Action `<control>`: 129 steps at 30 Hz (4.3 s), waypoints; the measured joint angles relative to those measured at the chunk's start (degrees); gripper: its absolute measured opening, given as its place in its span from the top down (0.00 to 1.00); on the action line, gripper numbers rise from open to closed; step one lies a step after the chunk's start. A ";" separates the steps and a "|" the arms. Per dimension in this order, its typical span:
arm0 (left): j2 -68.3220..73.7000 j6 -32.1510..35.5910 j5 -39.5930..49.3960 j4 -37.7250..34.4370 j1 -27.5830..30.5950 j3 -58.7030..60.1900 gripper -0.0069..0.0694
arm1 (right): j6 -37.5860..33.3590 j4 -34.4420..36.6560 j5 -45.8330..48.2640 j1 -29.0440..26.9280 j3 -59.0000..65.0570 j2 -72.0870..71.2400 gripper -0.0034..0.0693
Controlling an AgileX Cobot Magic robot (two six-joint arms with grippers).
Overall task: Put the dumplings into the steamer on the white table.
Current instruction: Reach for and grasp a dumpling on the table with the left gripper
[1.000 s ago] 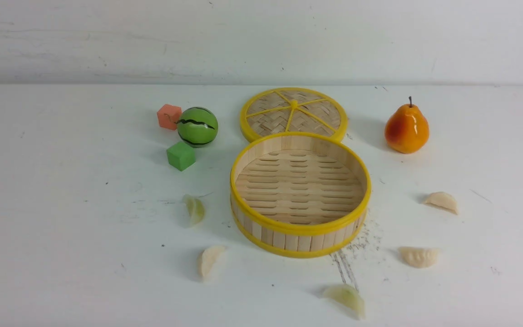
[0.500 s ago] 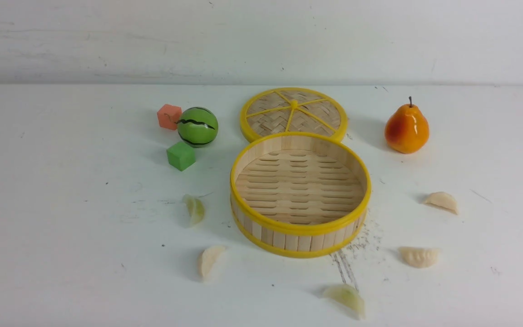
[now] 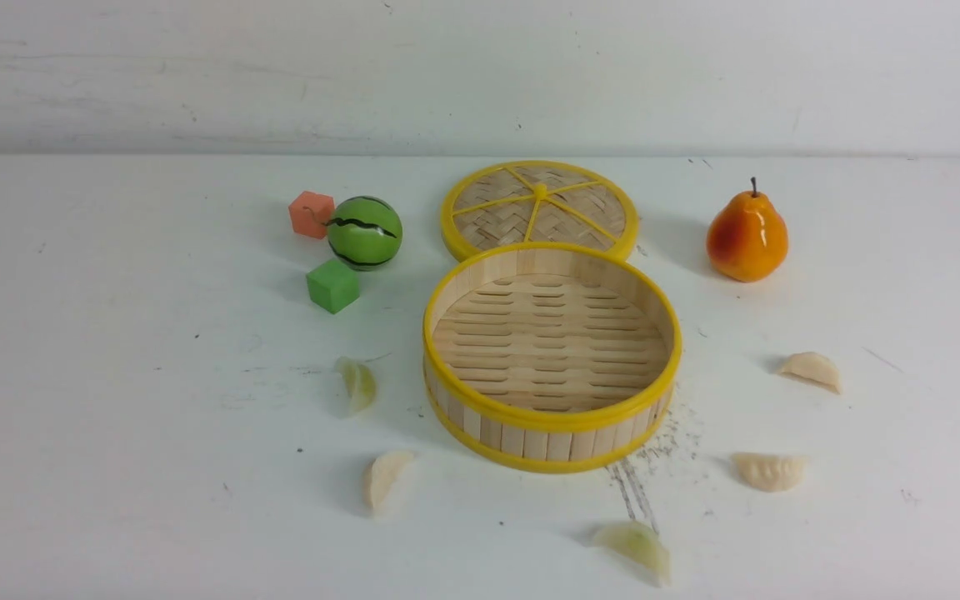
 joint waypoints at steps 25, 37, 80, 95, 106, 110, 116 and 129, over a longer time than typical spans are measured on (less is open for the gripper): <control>0.00 0.00 0.00 0.00 0.00 0.00 0.60 | 0.00 0.00 0.00 0.00 0.00 0.00 0.62; 0.00 0.00 0.00 0.00 0.00 0.00 0.60 | 0.00 0.22 0.00 0.00 0.00 0.00 0.62; 0.00 -11.77 -0.02 -54.99 0.00 -6.40 0.60 | 19.80 47.25 1.10 0.00 0.30 0.00 0.62; 22.25 0.39 29.22 -5.53 -0.39 -47.91 0.93 | -28.54 47.60 7.02 0.00 -37.58 22.48 0.98; 44.16 -4.09 50.43 13.37 -14.56 -57.07 0.93 | -30.49 34.16 32.15 10.86 -58.39 55.09 0.98; 53.71 -4.09 50.54 13.02 -17.65 -60.24 0.93 | -30.44 30.81 33.90 16.45 -59.52 60.80 0.97; 70.41 -4.60 48.94 9.52 -19.94 -69.66 0.93 | -30.44 29.81 35.80 21.03 -59.51 64.05 0.97; 100.50 -1.56 41.52 -2.13 -20.05 -90.77 0.44 | -30.44 32.78 42.11 21.25 -59.51 64.05 0.96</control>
